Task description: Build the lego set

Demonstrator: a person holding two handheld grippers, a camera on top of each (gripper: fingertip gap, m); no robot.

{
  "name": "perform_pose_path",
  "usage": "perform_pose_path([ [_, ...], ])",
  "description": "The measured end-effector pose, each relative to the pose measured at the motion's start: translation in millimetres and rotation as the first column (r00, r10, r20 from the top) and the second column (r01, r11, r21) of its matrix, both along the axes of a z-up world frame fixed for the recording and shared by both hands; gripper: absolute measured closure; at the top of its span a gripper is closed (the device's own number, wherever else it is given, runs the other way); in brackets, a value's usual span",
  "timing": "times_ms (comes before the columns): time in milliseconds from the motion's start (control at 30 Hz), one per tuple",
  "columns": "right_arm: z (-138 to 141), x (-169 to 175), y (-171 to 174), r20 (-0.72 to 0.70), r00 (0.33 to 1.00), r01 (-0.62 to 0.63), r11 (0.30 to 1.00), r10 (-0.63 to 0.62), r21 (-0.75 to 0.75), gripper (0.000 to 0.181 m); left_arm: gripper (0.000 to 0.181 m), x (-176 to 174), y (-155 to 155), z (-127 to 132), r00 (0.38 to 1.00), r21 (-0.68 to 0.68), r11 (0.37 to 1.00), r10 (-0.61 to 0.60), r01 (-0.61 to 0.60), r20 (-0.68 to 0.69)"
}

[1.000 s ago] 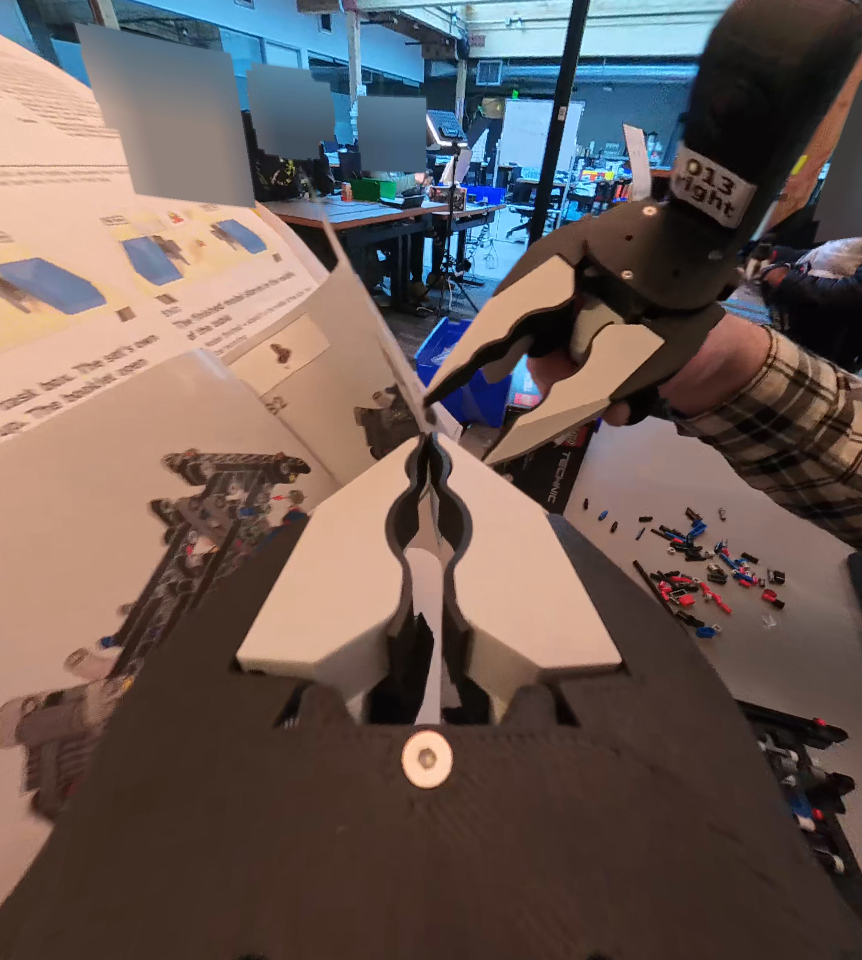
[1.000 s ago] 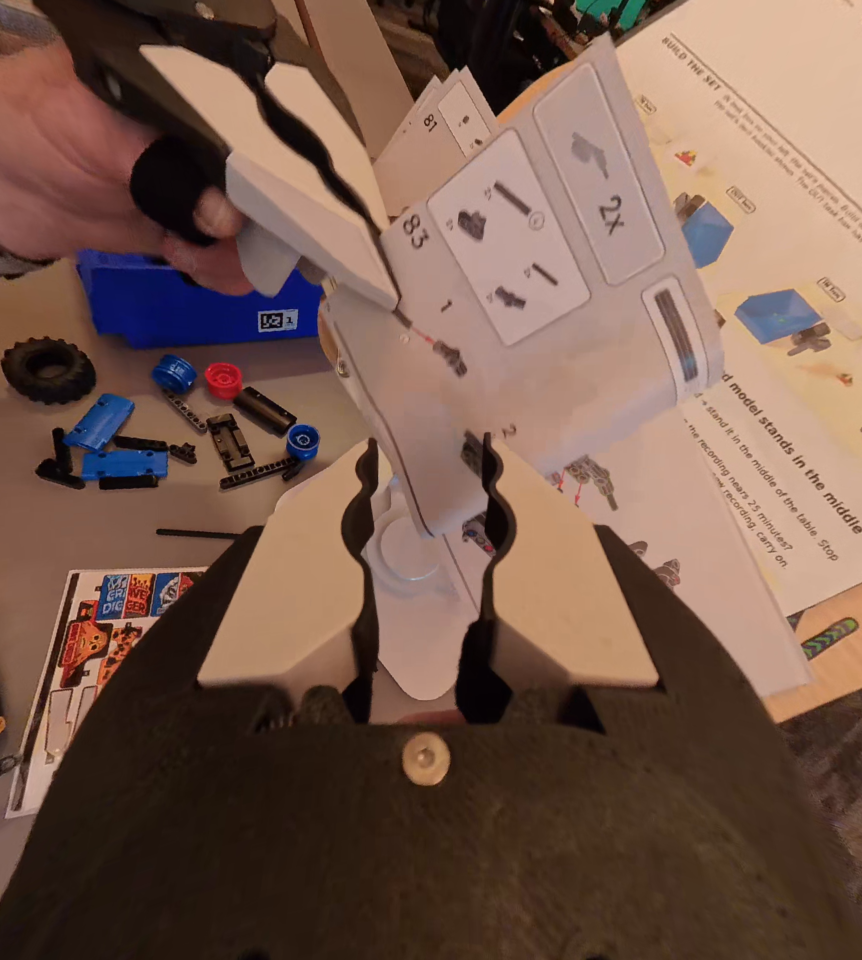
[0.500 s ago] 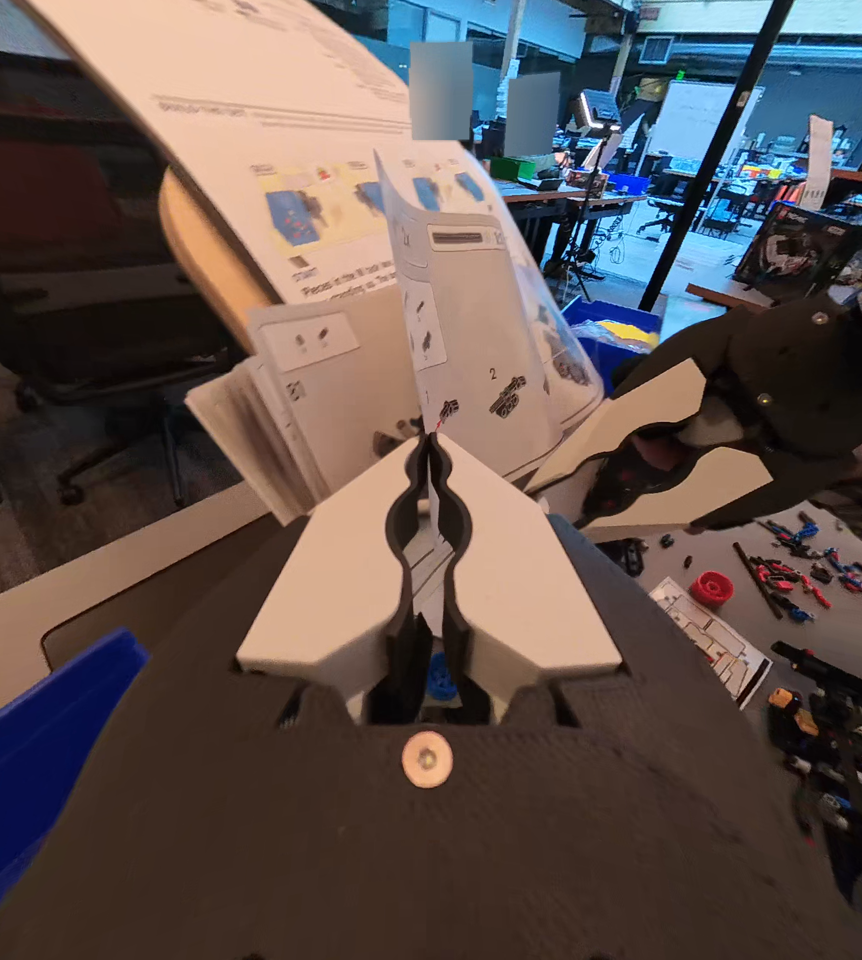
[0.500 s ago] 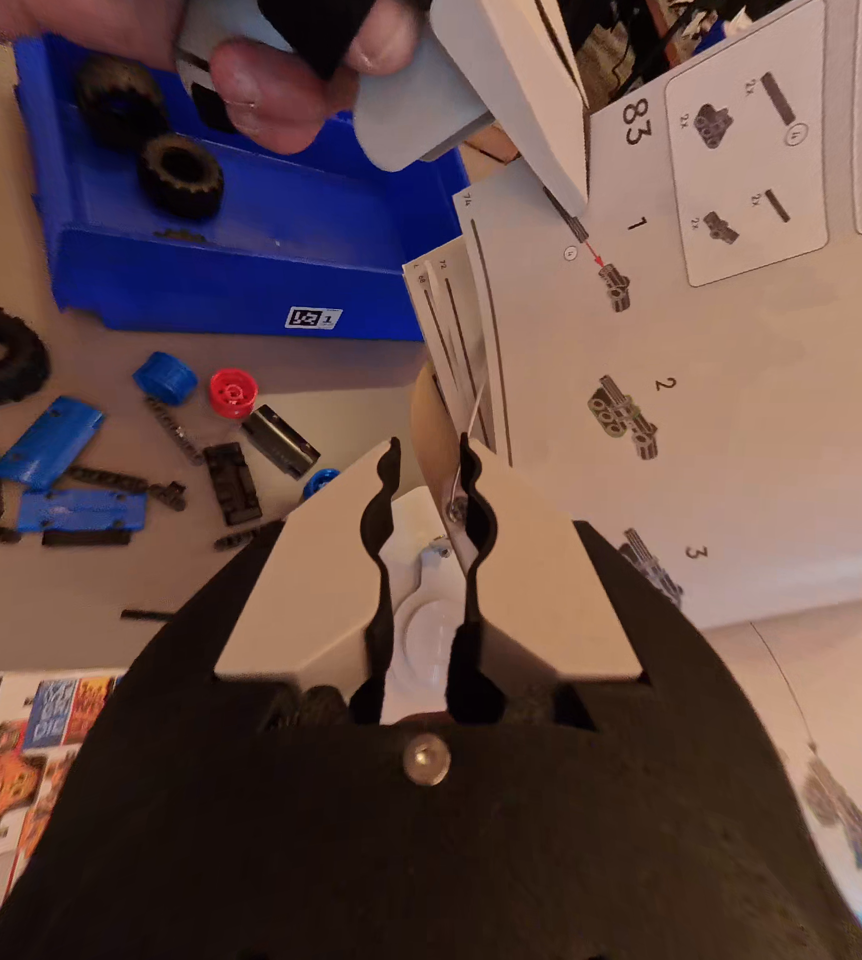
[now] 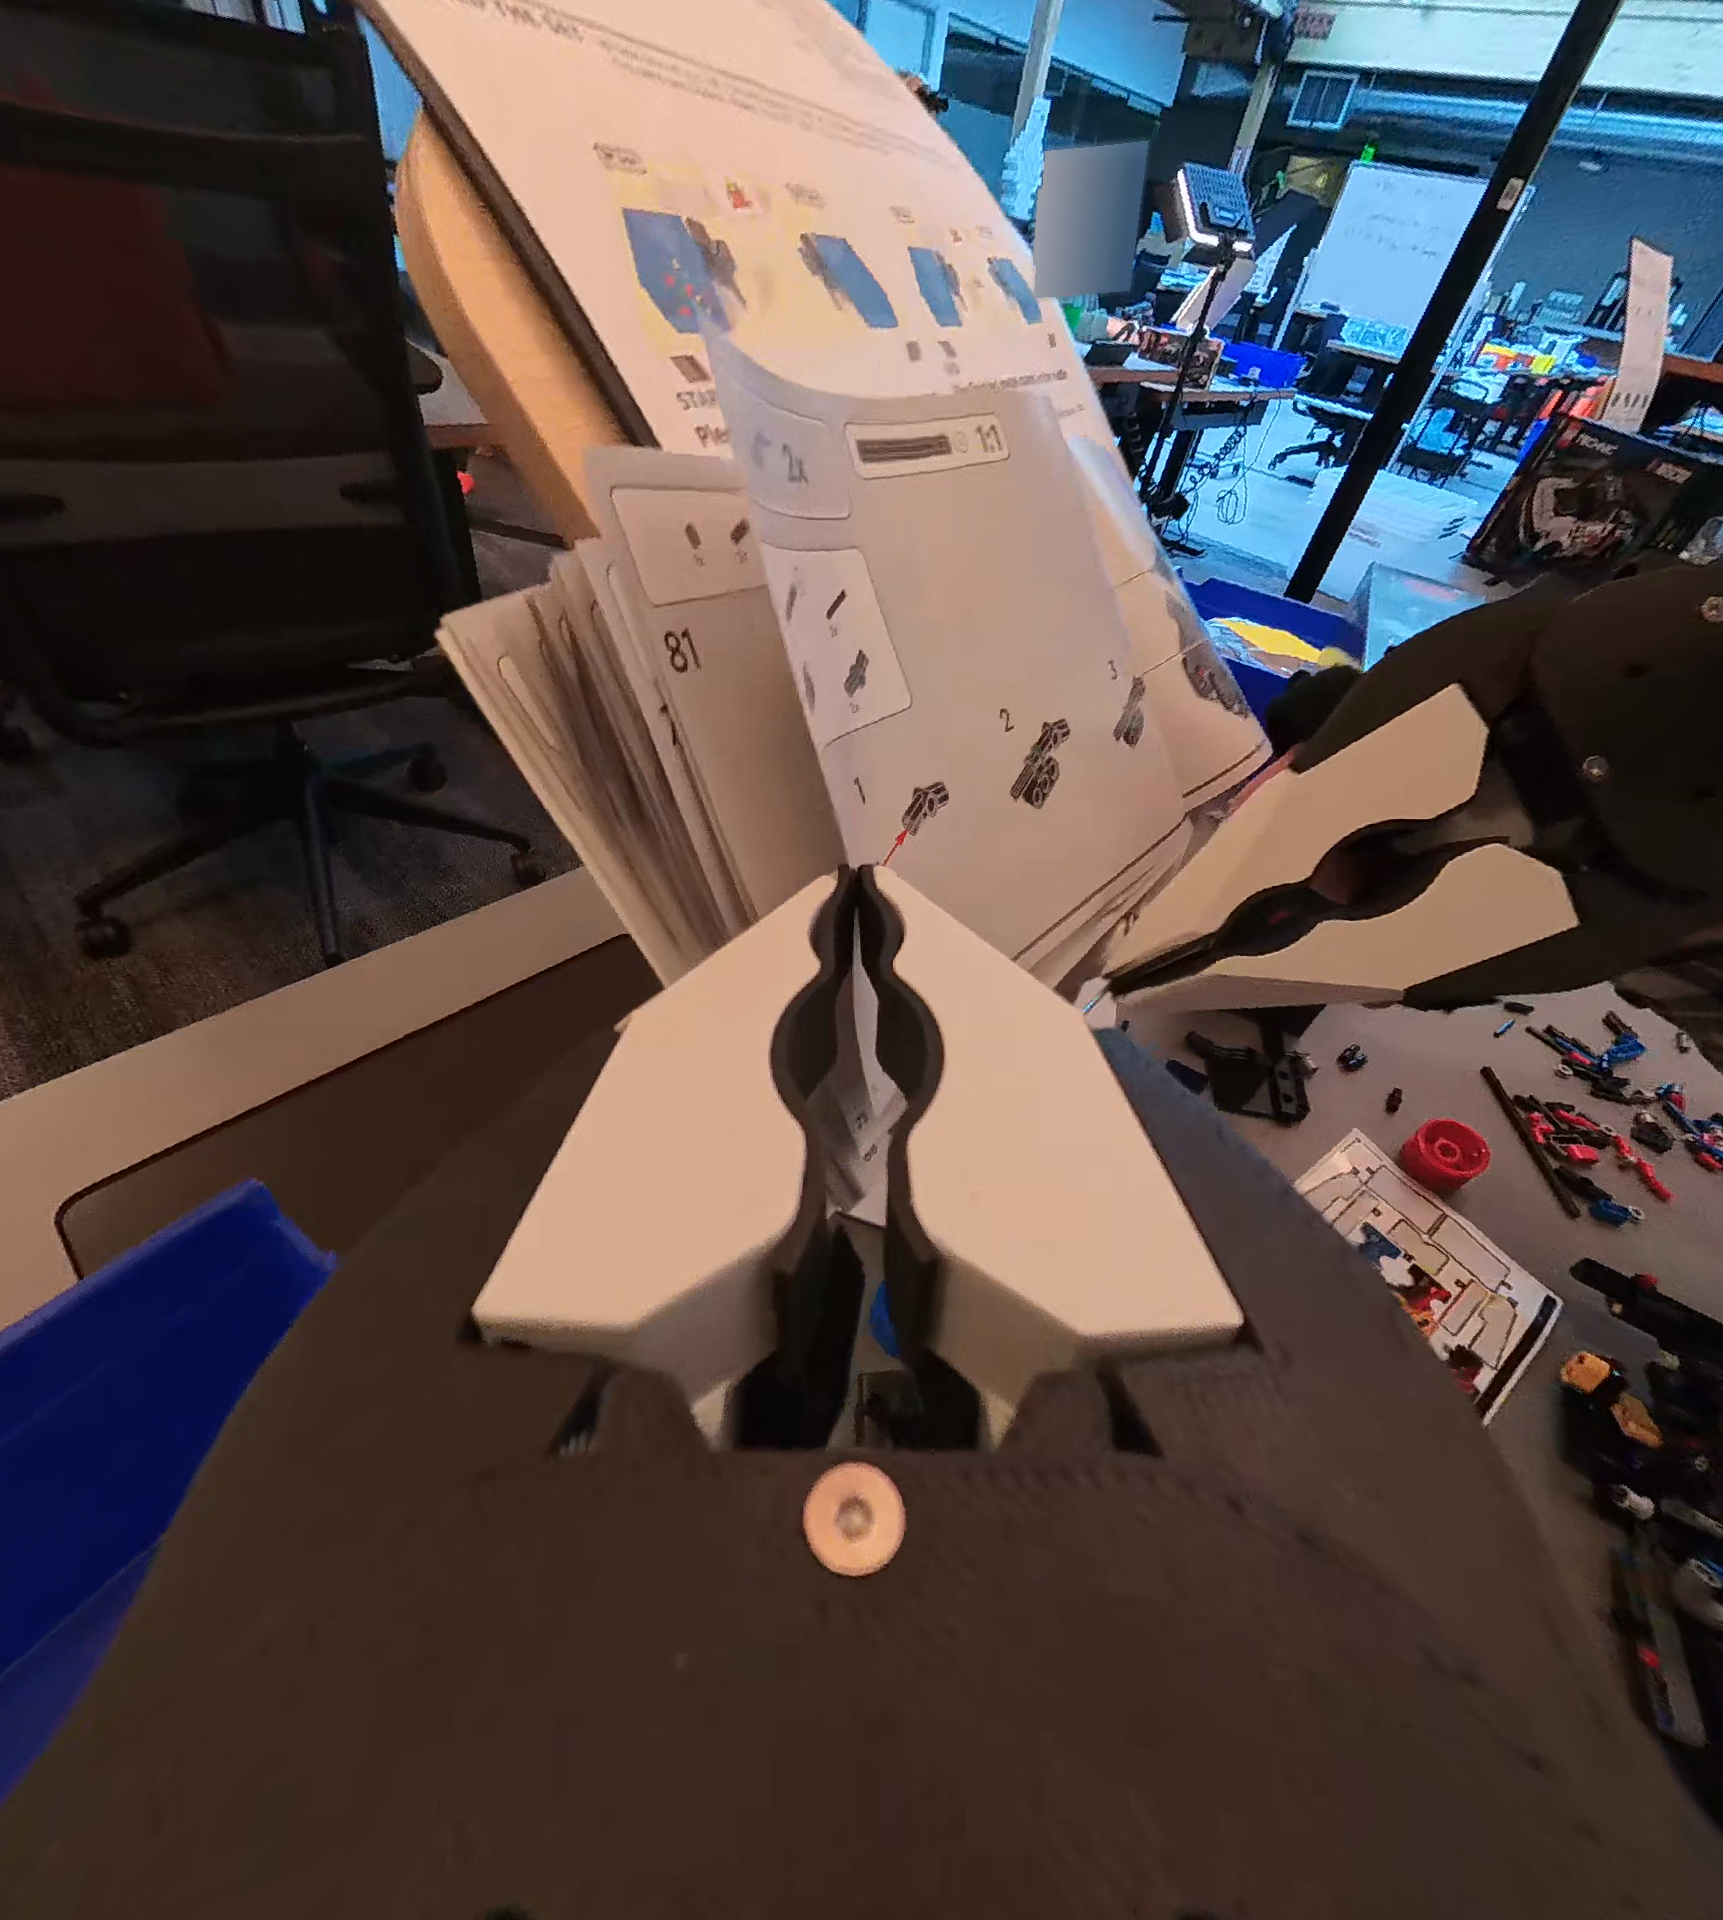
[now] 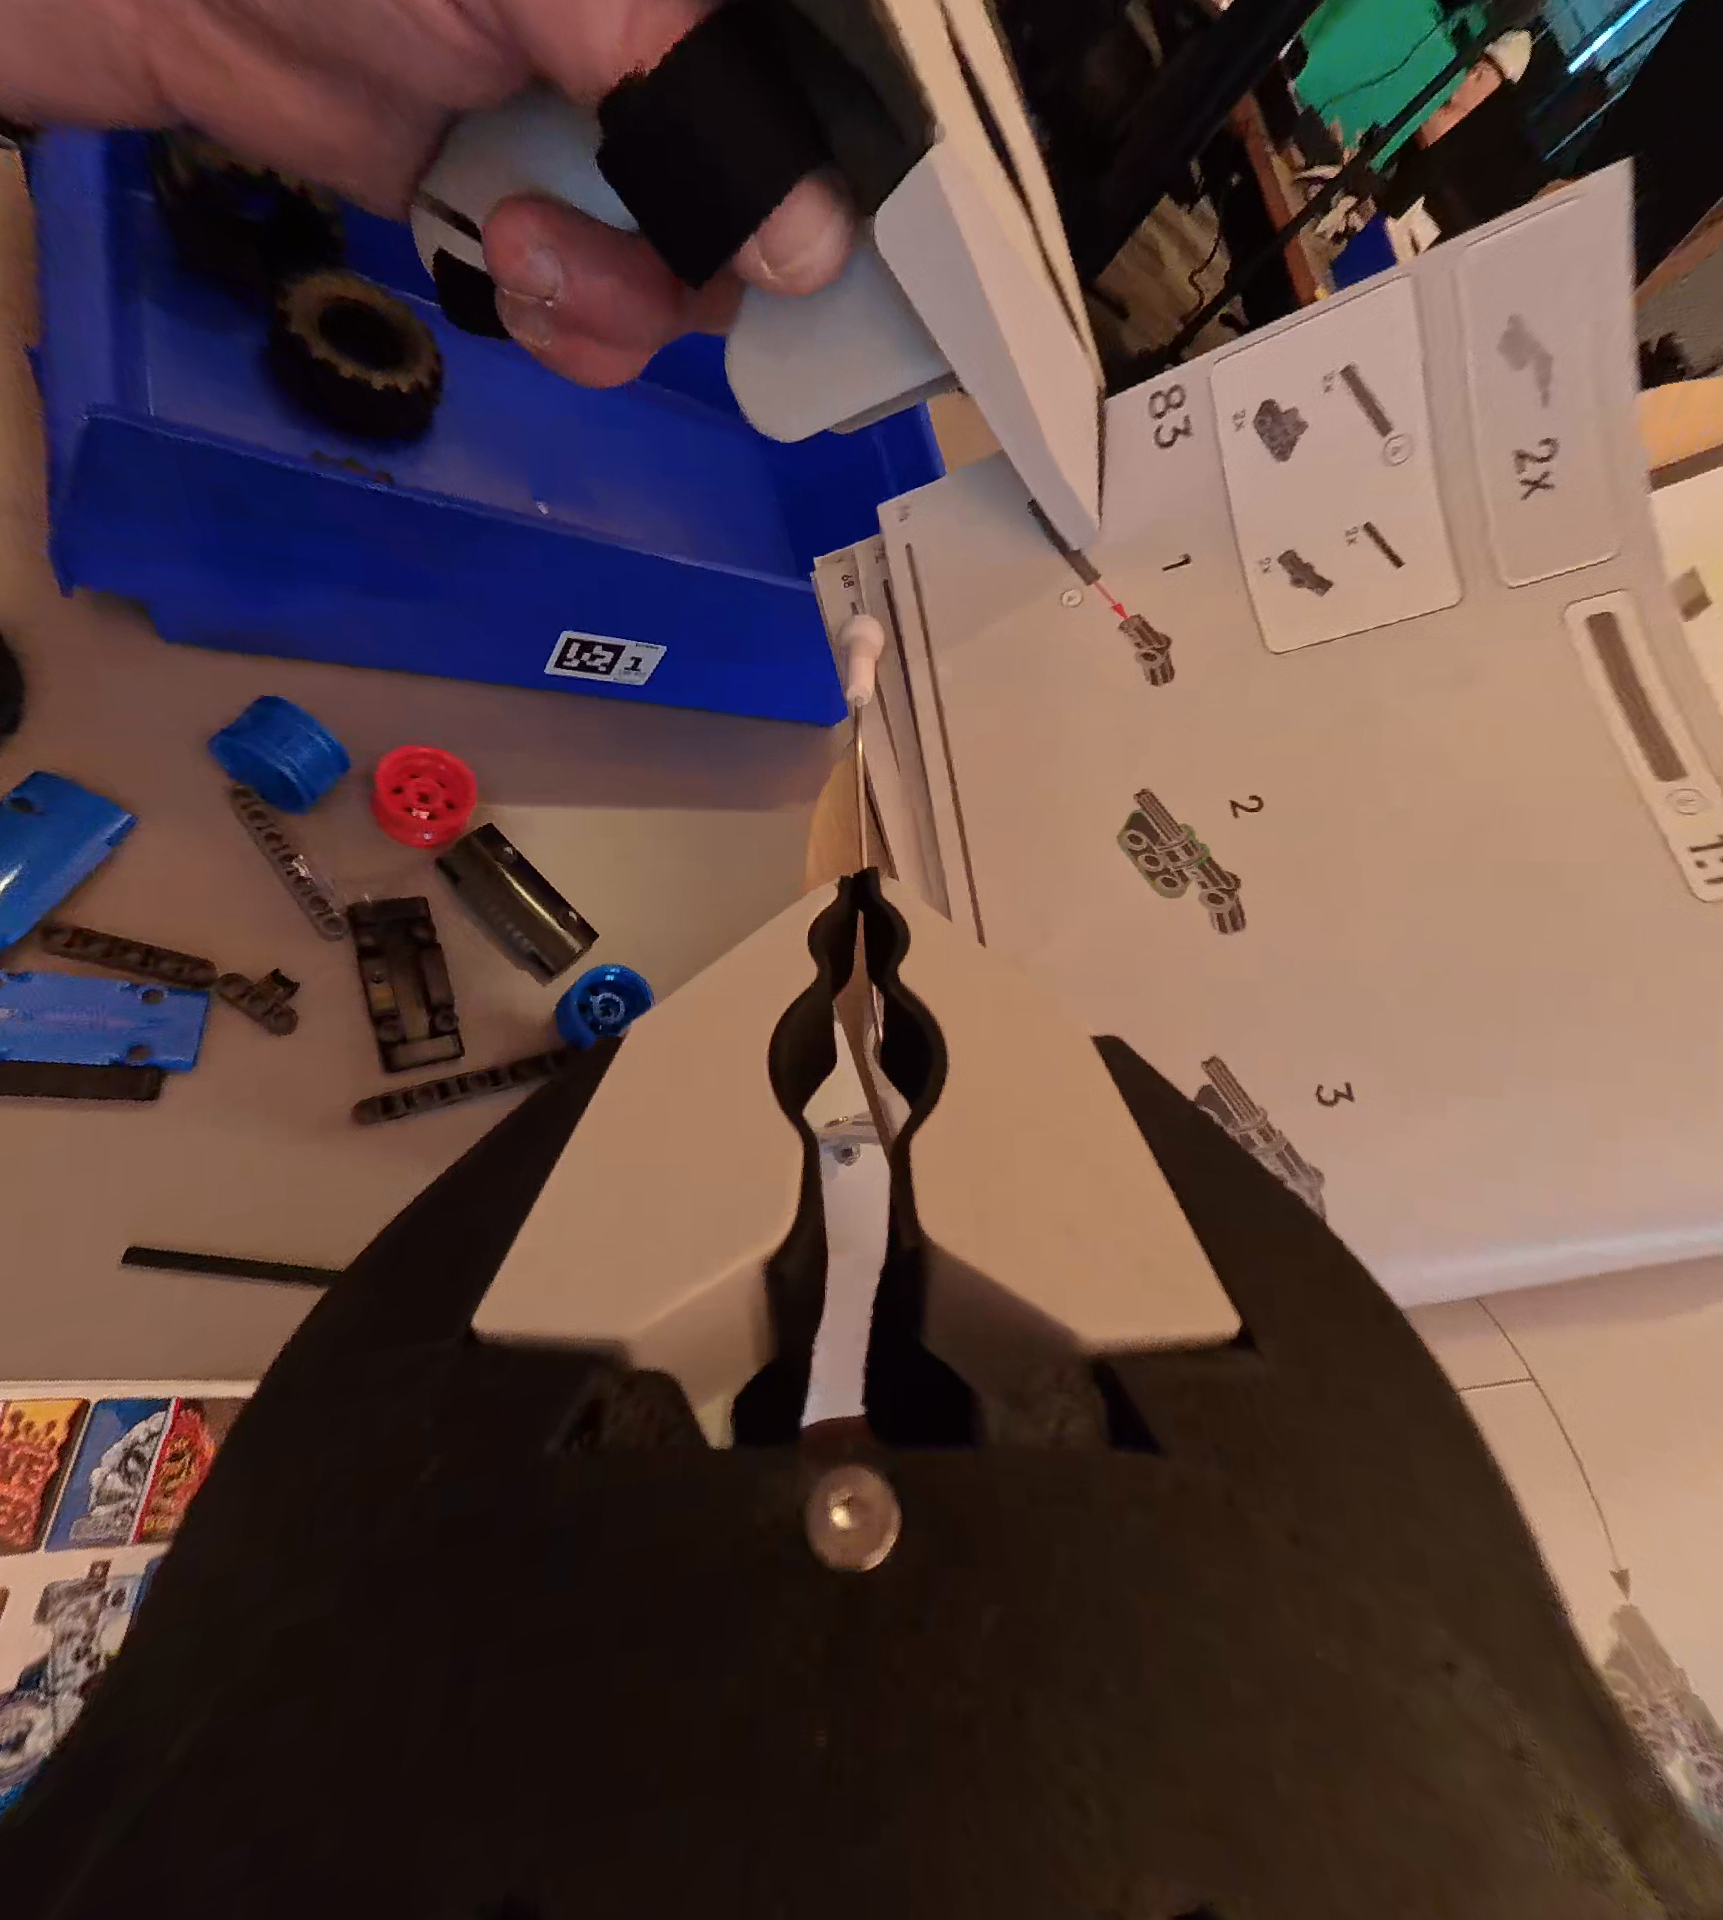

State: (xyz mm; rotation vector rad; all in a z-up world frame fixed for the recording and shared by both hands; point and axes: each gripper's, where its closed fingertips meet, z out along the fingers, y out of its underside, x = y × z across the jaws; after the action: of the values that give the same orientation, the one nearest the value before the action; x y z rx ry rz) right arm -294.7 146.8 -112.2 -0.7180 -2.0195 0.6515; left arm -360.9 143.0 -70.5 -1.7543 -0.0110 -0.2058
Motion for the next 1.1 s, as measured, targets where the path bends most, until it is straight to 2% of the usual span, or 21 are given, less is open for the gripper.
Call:
perform_pose_path([
  [300,7,2,2,-0.059,0.998,-0.011,0.992,0.004,-0.122,0.181,0.181,-2,-1,-8,0.999,-0.011,1.0,-0.003,0.004,0.032],
  [500,13,-1,11,-0.033,0.996,0.071,0.953,-0.084,-0.296,0.181,0.181,-1,-2,-9,0.999,-0.02,1.0,-0.009,0.01,0.042],
  [600,13,0,11,-0.006,0.994,0.107,0.956,-0.113,-0.274,0.181,0.181,-2,-7,-10,0.999,-0.029,1.0,0.003,-0.002,0.05],
  [633,15,2,11,-0.009,0.993,0.113,0.959,-0.119,-0.258,0.173,0.179,-4,-9,-9,0.999,-0.031,0.999,0.014,-0.012,0.043],
  [667,19,5,11,-0.022,0.992,0.118,0.961,-0.127,-0.249,0.164,0.176,-5,-12,-9,0.999,-0.034,0.999,0.025,-0.023,0.033],
  [767,35,19,11,-0.045,0.99,0.122,0.963,-0.136,-0.24,0.162,0.163,-10,-23,-8,0.997,-0.049,0.996,0.075,-0.076,-0.021],
  [867,46,40,12,-0.055,0.988,0.134,0.974,-0.146,-0.181,0.162,0.153,-15,-38,-7,0.975,-0.068,0.983,0.158,-0.17,-0.158],
  [1033,46,84,12,-0.028,0.988,0.144,0.981,-0.149,-0.129,0.163,0.151,11,-63,-6,0.946,-0.084,0.987,0.107,-0.139,-0.306],
  [1100,43,101,10,-0.017,0.989,0.141,0.982,-0.144,-0.129,0.17,0.151,28,-73,-12,0.939,-0.101,0.991,0.048,-0.088,-0.342],
])
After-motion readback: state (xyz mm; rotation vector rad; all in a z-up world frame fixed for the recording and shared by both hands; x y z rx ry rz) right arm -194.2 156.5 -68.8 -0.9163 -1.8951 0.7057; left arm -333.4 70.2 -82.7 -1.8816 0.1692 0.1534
